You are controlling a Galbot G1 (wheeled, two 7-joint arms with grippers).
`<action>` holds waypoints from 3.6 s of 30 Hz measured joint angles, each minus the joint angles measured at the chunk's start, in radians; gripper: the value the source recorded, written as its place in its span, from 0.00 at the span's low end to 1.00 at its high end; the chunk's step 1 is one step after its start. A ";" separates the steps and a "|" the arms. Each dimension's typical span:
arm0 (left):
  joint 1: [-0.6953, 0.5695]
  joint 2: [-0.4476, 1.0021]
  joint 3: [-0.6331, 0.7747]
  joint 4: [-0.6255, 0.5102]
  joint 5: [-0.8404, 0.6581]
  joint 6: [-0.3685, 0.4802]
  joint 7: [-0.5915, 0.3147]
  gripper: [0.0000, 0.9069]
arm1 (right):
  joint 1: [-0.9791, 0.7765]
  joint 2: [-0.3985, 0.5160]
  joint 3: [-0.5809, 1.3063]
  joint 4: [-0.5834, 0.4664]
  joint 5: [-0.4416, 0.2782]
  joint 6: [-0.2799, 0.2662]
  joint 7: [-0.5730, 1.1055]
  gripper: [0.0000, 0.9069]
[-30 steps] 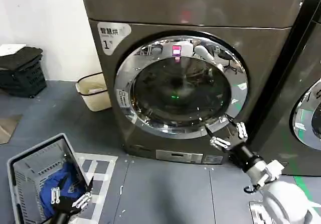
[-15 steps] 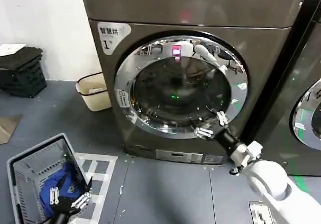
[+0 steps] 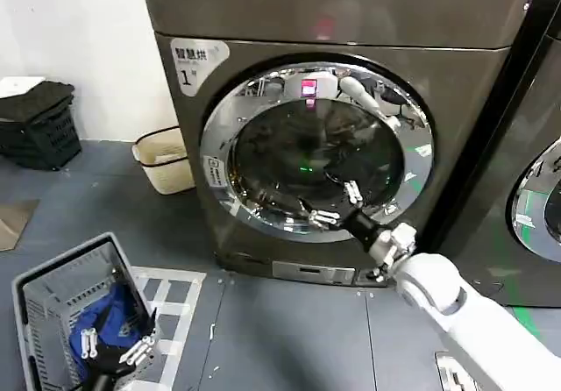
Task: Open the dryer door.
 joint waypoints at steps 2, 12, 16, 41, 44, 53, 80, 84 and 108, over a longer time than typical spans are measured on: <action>-0.001 -0.002 -0.001 -0.003 0.000 0.000 0.000 1.00 | 0.028 0.011 -0.025 -0.017 0.001 0.000 -0.002 1.00; 0.001 -0.007 -0.005 -0.010 0.001 0.000 0.000 1.00 | 0.127 0.067 -0.118 -0.091 0.004 0.001 -0.009 1.00; 0.001 -0.009 -0.005 -0.013 0.002 0.001 0.000 1.00 | 0.161 0.092 -0.149 -0.120 0.010 -0.003 -0.009 1.00; 0.001 -0.013 -0.006 -0.020 0.004 0.006 0.002 1.00 | 0.273 0.221 -0.266 -0.225 0.020 -0.042 0.025 1.00; 0.000 -0.015 -0.006 -0.021 0.004 0.006 0.002 1.00 | 0.283 0.237 -0.273 -0.240 0.018 -0.042 0.025 1.00; 0.001 -0.018 -0.006 -0.024 0.004 0.007 0.002 1.00 | 0.312 0.278 -0.294 -0.278 0.016 -0.041 0.025 1.00; -0.006 -0.016 -0.003 -0.027 0.003 0.015 0.002 1.00 | 0.350 0.285 -0.330 -0.319 0.047 0.030 -0.131 1.00; -0.013 -0.010 -0.007 -0.025 -0.003 0.019 0.002 1.00 | 0.349 0.264 -0.339 -0.301 0.072 0.052 -0.181 1.00; -0.102 0.072 -0.069 0.005 -0.138 0.122 0.034 1.00 | 0.306 0.106 -0.352 -0.161 0.111 0.155 -0.399 1.00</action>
